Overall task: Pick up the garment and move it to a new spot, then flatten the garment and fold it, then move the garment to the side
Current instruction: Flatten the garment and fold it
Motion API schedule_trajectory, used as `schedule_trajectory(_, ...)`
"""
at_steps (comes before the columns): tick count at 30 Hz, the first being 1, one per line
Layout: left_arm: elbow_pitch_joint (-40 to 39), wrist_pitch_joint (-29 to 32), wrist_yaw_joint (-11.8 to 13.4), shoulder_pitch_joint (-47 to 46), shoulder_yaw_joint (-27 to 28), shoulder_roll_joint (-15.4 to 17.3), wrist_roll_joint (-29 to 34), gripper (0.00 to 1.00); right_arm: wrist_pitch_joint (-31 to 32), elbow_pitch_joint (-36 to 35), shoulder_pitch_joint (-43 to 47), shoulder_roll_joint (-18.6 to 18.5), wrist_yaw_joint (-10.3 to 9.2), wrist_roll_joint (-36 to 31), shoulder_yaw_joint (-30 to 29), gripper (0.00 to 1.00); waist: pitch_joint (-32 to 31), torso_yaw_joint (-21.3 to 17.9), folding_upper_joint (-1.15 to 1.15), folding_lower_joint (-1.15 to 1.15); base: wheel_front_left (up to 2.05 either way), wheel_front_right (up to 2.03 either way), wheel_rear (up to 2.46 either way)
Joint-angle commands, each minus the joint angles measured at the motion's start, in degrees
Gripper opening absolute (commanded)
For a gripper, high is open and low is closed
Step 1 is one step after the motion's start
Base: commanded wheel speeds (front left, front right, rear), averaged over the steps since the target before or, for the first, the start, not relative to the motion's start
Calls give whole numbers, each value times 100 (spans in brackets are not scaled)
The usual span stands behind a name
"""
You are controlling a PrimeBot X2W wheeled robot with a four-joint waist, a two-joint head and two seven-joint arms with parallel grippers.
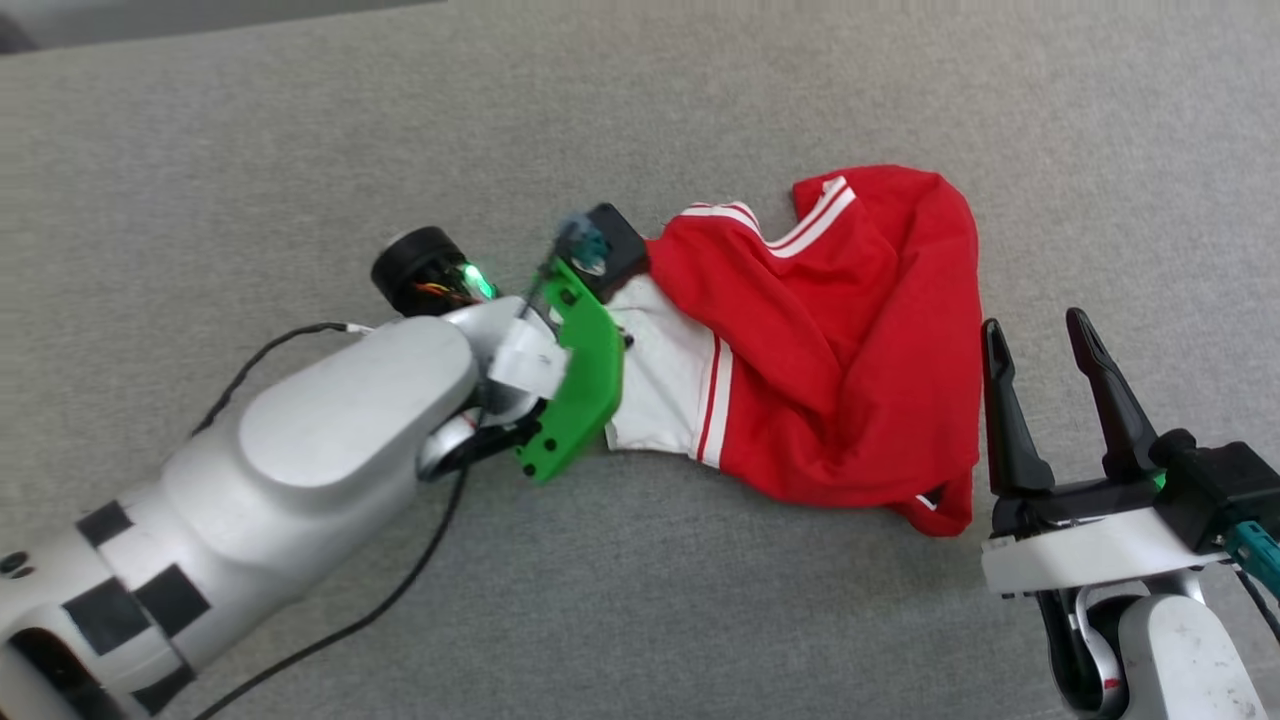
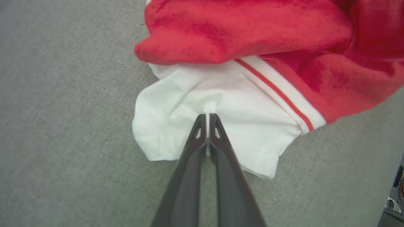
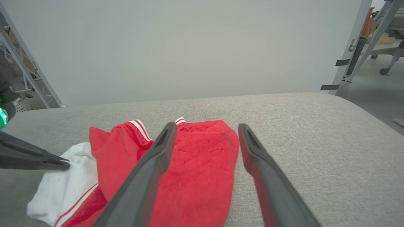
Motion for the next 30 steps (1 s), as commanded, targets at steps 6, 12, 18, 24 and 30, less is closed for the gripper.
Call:
schedule_trajectory(6, -385, -689, 111, 246, 387, 790, -211, 0, -26, 22, 282, 6, -4, -75, -41, 100, -633, 537, 0, 0, 0, 0, 0)
schedule_trajectory(12, -778, -980, 605, 871, 580, 1580, -403, 0, -26, 30, 436, 6, -4, -96, -81, 100, -789, 685, 0, 0, 0, 0, 0)
schedule_trajectory(18, -727, -1337, 1068, 1720, 657, 2088, -733, 0, -26, 50, 475, 6, -4, -118, -104, 100, -788, 706, 0, 0, 0, 0, 0)
schedule_trajectory(24, -236, -1719, 1271, 2521, 645, 2002, -1141, 0, -26, 105, 478, 0, -4, -132, -119, 100, -726, 636, 0, 0, 0, 0, 0)
schedule_trajectory(30, 356, -2100, 1234, 2897, 655, 1577, -1345, 20, -26, 161, 524, -27, -4, -148, -151, 100, -799, 616, 0, 0, 0, 0, 0)
